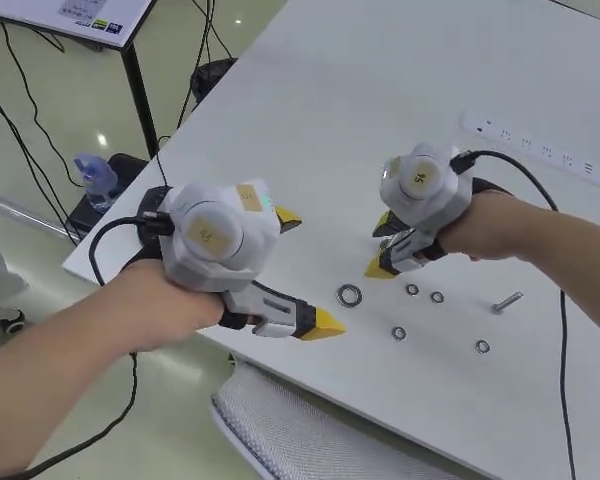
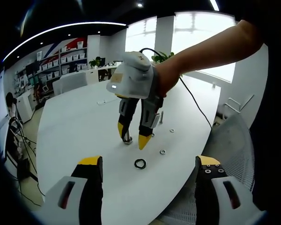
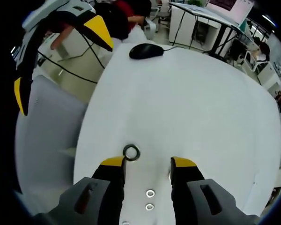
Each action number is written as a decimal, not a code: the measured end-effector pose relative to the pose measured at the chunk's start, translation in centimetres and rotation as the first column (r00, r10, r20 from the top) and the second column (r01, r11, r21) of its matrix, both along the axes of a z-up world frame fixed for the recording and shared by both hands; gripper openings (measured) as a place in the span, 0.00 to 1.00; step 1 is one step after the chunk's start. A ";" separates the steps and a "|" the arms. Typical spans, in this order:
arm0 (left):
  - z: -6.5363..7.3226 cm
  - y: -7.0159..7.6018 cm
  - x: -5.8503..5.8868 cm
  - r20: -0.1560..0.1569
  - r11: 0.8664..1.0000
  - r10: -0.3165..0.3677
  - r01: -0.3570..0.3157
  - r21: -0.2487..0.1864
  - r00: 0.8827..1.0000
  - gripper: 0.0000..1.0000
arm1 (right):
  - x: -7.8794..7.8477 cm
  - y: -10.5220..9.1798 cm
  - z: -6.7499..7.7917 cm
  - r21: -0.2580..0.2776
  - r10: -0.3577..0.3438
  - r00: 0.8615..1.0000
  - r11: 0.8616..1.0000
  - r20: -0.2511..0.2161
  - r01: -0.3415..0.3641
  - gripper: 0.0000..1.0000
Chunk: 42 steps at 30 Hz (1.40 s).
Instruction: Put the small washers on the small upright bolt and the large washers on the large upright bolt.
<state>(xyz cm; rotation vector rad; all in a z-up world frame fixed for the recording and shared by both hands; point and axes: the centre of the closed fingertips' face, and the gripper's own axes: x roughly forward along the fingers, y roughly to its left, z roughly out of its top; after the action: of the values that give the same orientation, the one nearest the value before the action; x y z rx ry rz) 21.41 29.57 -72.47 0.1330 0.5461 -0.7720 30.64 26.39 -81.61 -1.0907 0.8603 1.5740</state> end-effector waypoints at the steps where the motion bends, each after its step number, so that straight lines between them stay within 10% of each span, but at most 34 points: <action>1: 0.0 0.0 0.0 -0.001 1.000 -0.001 0.001 0.001 1.000 0.80 | -0.1 0.0 -0.1 0.003 0.006 1.000 1.000 -0.002 -0.006 0.39; 17: -0.3 -0.2 -0.5 -0.008 1.000 -0.004 0.004 0.003 1.000 0.80 | -3.8 -0.7 -0.9 -0.010 0.047 0.998 0.999 -0.035 -0.048 0.39; 42: -0.4 -0.3 -1.4 -0.014 1.000 0.004 -0.004 -0.008 1.000 0.80 | -3.3 -0.9 -5.5 -0.019 0.058 0.998 0.998 0.000 -0.058 0.37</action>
<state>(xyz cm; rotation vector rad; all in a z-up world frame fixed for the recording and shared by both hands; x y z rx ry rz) 19.98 29.32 -72.90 0.1191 0.5557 -0.7719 27.35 25.51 -87.11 -1.1388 0.8521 1.6159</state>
